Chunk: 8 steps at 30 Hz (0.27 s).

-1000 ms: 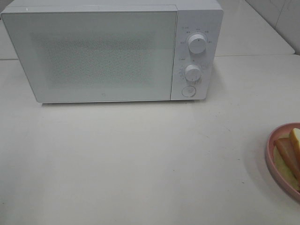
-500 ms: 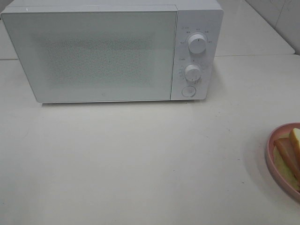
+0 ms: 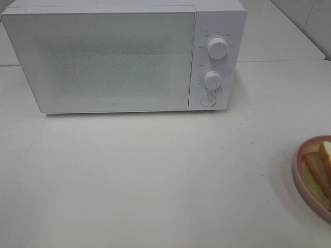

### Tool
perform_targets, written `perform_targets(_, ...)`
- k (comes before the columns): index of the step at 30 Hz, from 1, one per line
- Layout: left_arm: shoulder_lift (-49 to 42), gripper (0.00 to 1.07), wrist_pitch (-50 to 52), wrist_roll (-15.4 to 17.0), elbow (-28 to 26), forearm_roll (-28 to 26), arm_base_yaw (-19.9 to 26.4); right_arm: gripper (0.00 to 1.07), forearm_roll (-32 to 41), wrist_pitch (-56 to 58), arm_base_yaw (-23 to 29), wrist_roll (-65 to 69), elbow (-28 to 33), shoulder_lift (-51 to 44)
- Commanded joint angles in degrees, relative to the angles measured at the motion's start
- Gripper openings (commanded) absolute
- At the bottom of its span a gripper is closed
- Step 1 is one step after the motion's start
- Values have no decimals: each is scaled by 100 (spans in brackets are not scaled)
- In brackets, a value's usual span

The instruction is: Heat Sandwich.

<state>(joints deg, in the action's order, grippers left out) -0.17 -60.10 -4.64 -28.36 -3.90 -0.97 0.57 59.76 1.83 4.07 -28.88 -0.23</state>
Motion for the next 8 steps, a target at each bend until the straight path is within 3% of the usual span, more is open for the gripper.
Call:
perform_targets(1,-143,98,69,40,17,17,-6,76,23,-29,-52,-74,6,-132)
perform_targets(8,-143,98,69,40,17,17,-6,76,23,-29,-52,-74,6,-132)
